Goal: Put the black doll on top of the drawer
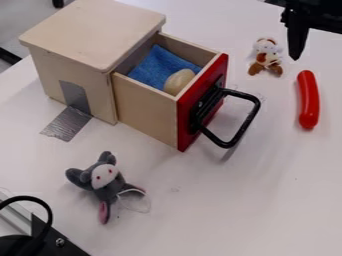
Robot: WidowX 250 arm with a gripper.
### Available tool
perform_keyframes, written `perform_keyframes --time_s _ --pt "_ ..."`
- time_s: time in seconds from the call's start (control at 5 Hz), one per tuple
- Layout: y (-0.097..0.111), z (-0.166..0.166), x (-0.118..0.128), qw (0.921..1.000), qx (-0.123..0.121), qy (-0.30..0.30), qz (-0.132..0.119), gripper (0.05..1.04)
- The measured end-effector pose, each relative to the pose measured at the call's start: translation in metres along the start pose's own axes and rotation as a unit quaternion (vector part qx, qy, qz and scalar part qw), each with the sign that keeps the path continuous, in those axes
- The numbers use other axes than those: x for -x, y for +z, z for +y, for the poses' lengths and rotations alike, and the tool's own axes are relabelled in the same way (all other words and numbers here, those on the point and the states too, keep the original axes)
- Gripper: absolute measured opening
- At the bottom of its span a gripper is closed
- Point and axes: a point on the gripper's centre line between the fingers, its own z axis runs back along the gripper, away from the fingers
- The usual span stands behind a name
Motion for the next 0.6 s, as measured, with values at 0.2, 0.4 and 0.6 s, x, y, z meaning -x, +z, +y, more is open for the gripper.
perform_keyframes --time_s 0.2,0.4,0.6 --pt "-0.014 0.003 0.004 0.9998 -0.008 0.002 0.021 0.999" --pt "-0.028 0.018 0.032 0.9989 -0.015 0.002 0.045 0.999" --pt "-0.006 0.026 0.058 0.9997 -0.004 0.003 0.024 0.999"
